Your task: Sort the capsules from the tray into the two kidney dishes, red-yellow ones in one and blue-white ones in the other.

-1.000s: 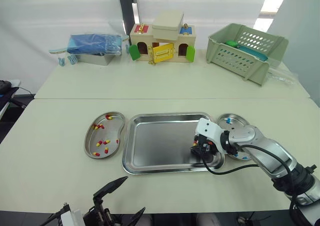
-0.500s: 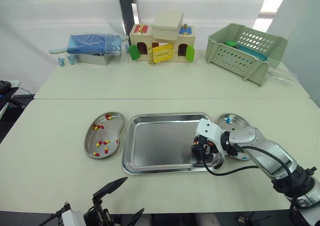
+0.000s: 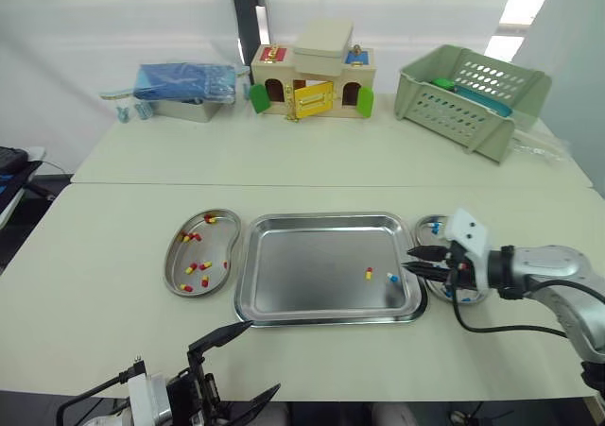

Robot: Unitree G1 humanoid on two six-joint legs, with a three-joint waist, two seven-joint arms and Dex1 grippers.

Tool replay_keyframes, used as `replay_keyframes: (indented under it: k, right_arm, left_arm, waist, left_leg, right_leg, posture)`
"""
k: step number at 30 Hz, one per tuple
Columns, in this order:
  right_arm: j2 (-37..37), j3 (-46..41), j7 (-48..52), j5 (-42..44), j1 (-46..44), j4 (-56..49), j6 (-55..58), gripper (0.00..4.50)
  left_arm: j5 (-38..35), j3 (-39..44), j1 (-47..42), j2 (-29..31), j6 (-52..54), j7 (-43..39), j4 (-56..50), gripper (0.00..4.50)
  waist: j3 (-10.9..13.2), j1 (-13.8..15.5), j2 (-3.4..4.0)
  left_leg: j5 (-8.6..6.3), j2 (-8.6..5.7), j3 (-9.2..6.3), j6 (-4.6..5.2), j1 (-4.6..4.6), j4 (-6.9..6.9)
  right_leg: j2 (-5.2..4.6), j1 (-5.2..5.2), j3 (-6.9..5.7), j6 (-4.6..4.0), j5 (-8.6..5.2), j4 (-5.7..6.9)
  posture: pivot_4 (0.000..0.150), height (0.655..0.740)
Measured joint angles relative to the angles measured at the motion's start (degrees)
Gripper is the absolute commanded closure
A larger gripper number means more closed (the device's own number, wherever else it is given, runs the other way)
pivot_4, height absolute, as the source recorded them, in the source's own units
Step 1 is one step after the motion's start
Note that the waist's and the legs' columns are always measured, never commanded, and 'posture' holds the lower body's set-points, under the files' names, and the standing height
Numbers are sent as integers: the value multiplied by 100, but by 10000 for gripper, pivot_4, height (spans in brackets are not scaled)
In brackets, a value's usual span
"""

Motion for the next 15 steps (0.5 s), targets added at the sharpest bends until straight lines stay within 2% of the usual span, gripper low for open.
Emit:
replay_keyframes:
  k: [4, 8, 12, 15]
  right_arm:
    - [-177, -532, -6, 31, 333, 246, -163, 30508]
    - [-101, -341, -27, 108, 221, 138, -230, 30508]
    - [168, 452, 11, 144, -441, -67, -194, 23596]
    - [381, 1122, 86, 103, -938, -13, -177, 15052]
  left_arm:
    - [-74, -114, -179, 89, 112, -220, 73, 0]
    - [-125, -106, -291, 120, 169, -288, 110, 0]
    - [-157, -86, -156, 111, 237, -231, 99, 0]
    - [-158, -11, 142, 86, 234, -147, 68, 0]
  waist:
    - [-1, -47, 1]
    - [-1, -59, 1]
    - [0, -110, 2]
    - [2, -100, -2]
  left_leg:
    - [0, 1, 1, 1, 5, -1]
    - [0, 3, 2, 1, 5, 0]
    - [0, 6, -1, 1, 5, 0]
    - [0, 5, -5, 1, -2, -1]
  right_leg:
    - [4, 0, 5, 0, 0, 3]
    - [6, 0, 7, 0, 0, 2]
    - [8, -1, 7, 0, 0, 2]
    - [7, -3, 3, 0, 0, -3]
  posture:
    - [1500, 7400]
    - [1500, 7400]
    - [1500, 7400]
    - [1500, 7400]
